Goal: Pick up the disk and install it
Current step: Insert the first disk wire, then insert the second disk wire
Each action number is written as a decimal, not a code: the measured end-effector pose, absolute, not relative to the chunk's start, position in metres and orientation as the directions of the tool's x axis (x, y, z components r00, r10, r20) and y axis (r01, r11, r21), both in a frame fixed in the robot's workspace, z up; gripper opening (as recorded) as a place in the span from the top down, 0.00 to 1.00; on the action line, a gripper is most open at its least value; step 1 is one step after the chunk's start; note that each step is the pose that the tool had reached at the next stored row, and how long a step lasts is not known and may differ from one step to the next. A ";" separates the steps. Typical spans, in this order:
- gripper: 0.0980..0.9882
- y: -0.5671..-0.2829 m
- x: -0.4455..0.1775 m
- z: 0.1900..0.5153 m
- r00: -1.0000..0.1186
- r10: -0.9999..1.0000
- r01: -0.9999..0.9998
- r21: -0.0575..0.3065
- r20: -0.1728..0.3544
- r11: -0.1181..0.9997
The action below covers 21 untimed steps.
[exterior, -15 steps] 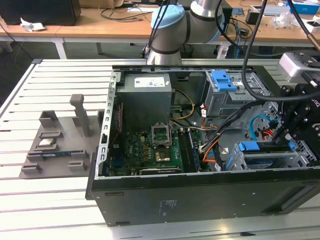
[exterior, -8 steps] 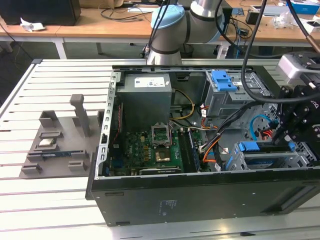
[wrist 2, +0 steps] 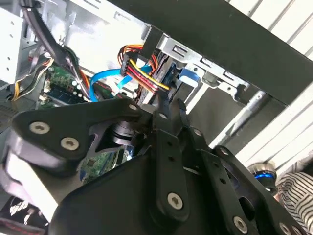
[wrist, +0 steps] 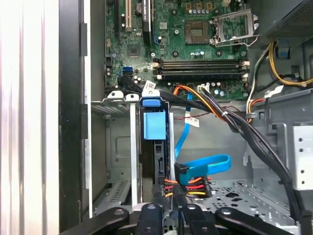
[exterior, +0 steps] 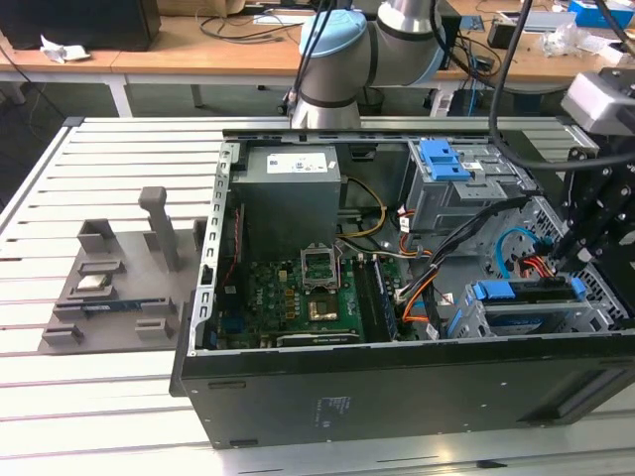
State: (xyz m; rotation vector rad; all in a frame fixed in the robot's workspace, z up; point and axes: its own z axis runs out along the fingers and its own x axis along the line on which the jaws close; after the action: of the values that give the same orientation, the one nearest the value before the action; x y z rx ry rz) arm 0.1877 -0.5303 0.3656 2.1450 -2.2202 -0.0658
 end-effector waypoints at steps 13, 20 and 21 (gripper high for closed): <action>0.99 -0.529 0.188 0.390 -0.034 -0.999 -0.997 0.068 0.016 0.035; 0.70 -0.525 0.166 0.376 0.004 -1.000 -0.998 0.068 0.015 -0.003; 0.70 -0.525 0.166 0.376 0.004 -1.000 -0.998 0.068 0.015 -0.003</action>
State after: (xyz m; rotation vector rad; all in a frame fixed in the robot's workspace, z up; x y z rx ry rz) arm 0.1661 -0.5252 0.3761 2.1833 -2.1763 -0.0579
